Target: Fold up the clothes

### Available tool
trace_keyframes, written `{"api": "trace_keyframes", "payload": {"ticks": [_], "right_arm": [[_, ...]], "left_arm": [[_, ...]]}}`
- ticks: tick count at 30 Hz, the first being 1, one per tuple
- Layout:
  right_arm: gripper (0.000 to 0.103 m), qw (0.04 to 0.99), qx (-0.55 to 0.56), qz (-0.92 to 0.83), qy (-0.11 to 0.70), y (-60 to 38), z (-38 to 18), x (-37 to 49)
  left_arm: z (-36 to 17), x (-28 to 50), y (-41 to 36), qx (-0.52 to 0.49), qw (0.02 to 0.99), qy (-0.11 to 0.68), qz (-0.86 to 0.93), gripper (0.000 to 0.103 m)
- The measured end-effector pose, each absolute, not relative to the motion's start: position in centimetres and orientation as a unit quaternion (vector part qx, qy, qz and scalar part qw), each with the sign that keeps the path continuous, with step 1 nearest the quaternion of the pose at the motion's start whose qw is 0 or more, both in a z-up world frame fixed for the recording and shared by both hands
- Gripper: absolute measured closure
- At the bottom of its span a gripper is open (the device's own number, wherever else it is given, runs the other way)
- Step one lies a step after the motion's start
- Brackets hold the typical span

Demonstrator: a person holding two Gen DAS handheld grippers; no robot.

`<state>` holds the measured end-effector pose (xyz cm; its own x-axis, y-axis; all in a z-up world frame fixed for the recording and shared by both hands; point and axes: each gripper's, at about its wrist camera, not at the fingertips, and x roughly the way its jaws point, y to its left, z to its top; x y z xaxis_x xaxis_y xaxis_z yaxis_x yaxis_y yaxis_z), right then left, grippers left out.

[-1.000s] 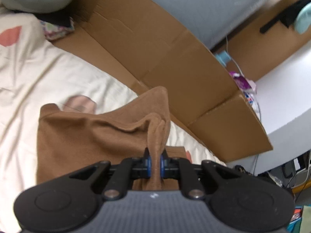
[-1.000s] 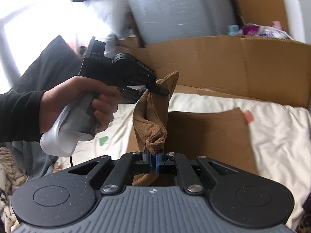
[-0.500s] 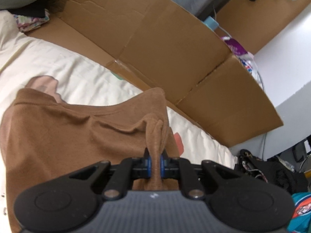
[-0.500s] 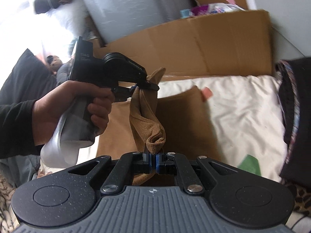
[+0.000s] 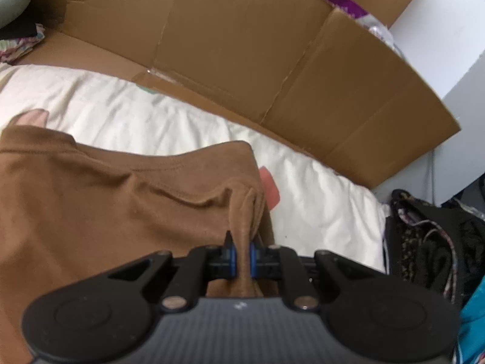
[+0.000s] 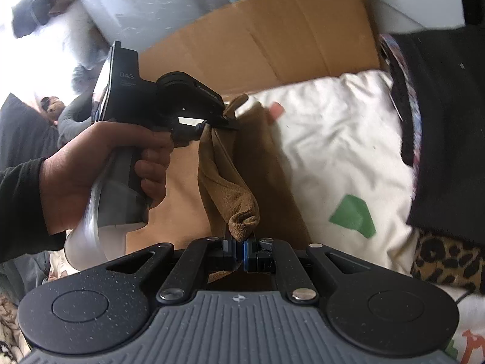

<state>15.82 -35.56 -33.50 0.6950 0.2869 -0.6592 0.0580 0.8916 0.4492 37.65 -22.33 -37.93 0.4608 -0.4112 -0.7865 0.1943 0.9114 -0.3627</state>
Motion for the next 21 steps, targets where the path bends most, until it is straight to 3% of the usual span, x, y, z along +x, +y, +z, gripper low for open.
{"api": "trace_keyframes", "payload": {"ticks": [21], "right_arm": [[0.101, 0.848, 0.315, 0.037, 0.424, -38.4, -38.7, 17.3]], "left_arm": [[-40.2, 39.9, -25.9, -0.05, 0.861, 0.488, -0.132, 0.093]]}}
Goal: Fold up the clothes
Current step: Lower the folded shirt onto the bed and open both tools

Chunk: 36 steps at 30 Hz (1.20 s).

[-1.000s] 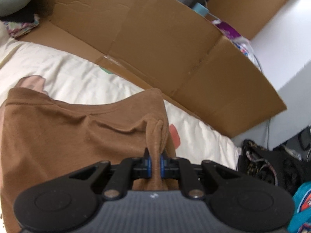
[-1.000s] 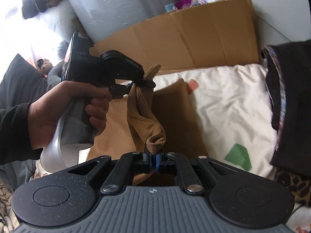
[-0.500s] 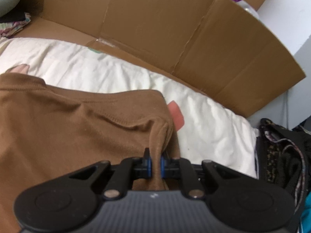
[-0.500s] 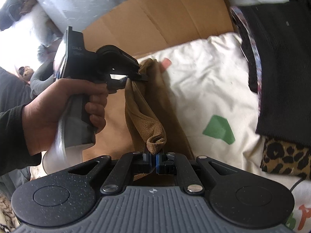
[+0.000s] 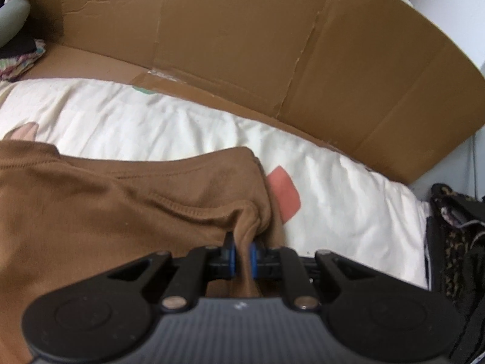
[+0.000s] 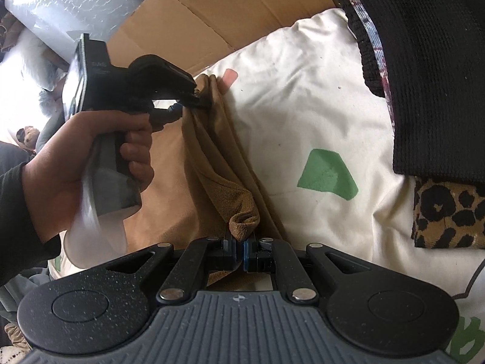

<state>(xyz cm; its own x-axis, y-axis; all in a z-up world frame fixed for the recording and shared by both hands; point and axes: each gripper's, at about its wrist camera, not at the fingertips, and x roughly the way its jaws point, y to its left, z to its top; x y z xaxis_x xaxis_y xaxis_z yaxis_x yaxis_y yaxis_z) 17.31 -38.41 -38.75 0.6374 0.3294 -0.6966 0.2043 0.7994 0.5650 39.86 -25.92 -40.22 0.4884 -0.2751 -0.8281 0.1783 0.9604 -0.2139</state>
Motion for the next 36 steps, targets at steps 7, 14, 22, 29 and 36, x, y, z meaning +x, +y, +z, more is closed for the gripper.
{"api": "trace_keyframes", "payload": {"ticks": [7, 14, 22, 29, 36], "right_arm": [[0.101, 0.847, 0.317, 0.04, 0.424, -38.6, -38.8, 16.7], [0.101, 0.837, 0.332, 0.033, 0.433, -38.8, -39.5, 16.4], [0.095, 0.828, 0.332, 0.027, 0.452, -39.3, -39.3, 16.4], [0.085, 0.846, 0.303, 0.015, 0.437, -40.2, -37.4, 15.4], [0.082, 0.858, 0.274, 0.019, 0.435, -40.3, -36.9, 15.8]], "left_arm": [[-39.7, 40.3, -26.3, -0.039, 0.857, 0.497, -0.134, 0.092], [-39.7, 40.3, -26.5, -0.026, 0.851, 0.499, -0.16, 0.088], [-36.7, 40.5, -25.1, -0.061, 0.849, 0.479, -0.215, 0.082], [-36.4, 40.3, -24.4, -0.021, 0.844, 0.477, -0.243, 0.087], [-39.2, 40.3, -24.7, -0.002, 0.835, 0.495, -0.241, 0.088]]}}
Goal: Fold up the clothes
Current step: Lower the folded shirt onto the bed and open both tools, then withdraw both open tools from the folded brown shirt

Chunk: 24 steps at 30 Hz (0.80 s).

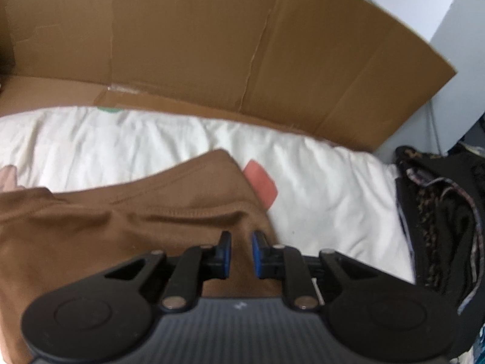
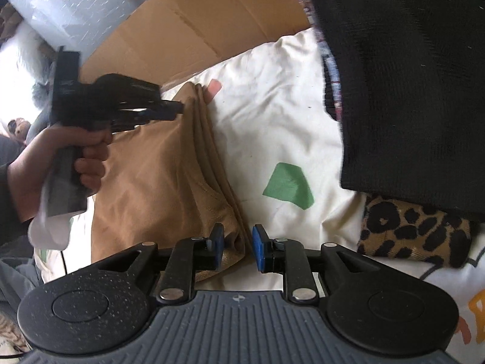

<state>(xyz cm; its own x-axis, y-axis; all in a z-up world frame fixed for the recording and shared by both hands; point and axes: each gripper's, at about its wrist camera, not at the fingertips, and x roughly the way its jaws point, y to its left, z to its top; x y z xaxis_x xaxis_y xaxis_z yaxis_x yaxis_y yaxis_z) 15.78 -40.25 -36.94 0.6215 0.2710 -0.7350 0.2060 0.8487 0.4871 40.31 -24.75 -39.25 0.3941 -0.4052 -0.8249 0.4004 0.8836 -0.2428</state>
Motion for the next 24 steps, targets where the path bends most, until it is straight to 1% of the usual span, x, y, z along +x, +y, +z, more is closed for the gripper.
{"api": "trace_keyframes", "payload": {"ticks": [5, 7, 10, 18, 24], "right_arm": [[0.082, 0.858, 0.252, 0.026, 0.447, -39.3, -37.8, 16.9], [0.082, 0.858, 0.24, 0.025, 0.453, -39.1, -38.3, 17.4], [0.084, 0.857, 0.23, 0.024, 0.46, -39.0, -38.7, 17.8], [0.082, 0.861, 0.218, 0.005, 0.459, -38.7, -38.6, 17.8], [0.081, 0.868, 0.216, -0.005, 0.448, -38.8, -37.1, 17.0]], "left_arm": [[-40.9, 41.3, -25.6, -0.003, 0.837, 0.498, -0.228, 0.092], [-41.1, 41.7, -25.7, -0.004, 0.84, 0.495, -0.224, 0.097], [-41.4, 42.2, -26.0, 0.002, 0.842, 0.493, -0.218, 0.101], [-41.3, 42.7, -27.0, 0.037, 0.844, 0.49, -0.214, 0.101], [-40.1, 43.0, -26.4, 0.03, 0.838, 0.498, -0.221, 0.1]]}}
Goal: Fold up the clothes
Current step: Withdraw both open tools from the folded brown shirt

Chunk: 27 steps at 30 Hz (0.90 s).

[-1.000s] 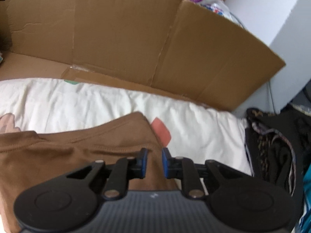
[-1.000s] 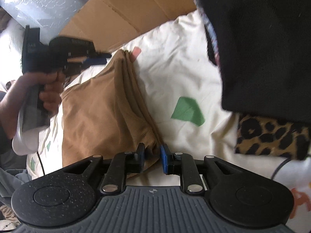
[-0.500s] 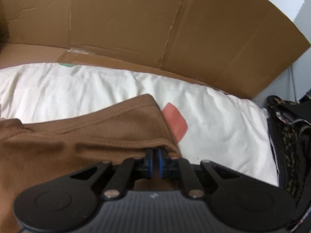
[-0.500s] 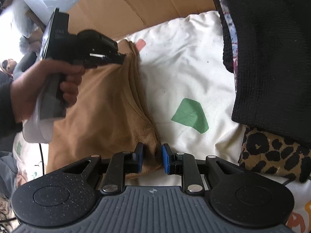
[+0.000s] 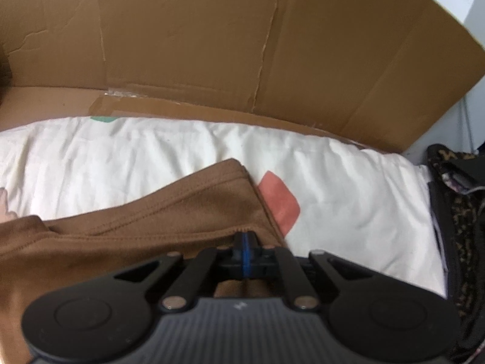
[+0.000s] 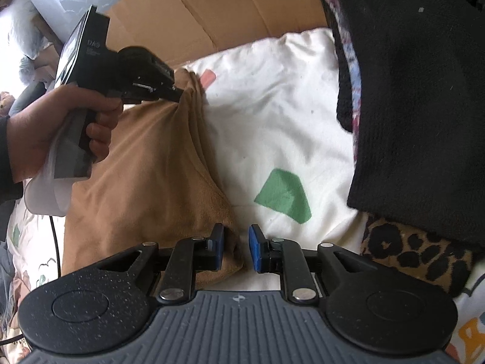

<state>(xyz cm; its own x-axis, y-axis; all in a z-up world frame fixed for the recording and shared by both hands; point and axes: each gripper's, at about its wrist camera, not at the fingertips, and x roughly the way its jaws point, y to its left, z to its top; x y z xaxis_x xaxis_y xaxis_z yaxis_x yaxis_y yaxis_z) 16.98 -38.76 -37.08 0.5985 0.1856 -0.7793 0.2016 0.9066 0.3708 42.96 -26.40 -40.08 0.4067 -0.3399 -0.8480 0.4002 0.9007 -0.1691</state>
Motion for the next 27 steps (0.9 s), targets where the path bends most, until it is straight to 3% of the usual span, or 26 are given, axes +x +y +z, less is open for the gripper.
{"api": "trace_keyframes", "payload": {"ticks": [2, 5, 19, 27], "right_arm": [[0.081, 0.872, 0.215, -0.001, 0.439, -38.8, -36.4, 16.9], [0.081, 0.881, 0.206, 0.007, 0.425, -38.6, -35.5, 17.4], [0.077, 0.897, 0.149, 0.033, 0.415, -36.1, -34.4, 20.6], [0.076, 0.892, 0.128, 0.025, 0.432, -36.0, -35.6, 22.1]], "left_arm": [[-39.2, 42.9, -25.5, 0.023, 0.838, 0.495, -0.228, 0.097], [-37.8, 42.7, -24.1, 0.025, 0.84, 0.487, -0.237, 0.084], [-33.9, 39.3, -14.9, 0.049, 0.849, 0.461, -0.254, 0.071], [-34.5, 38.5, -11.2, 0.055, 0.855, 0.462, -0.229, 0.07]]}}
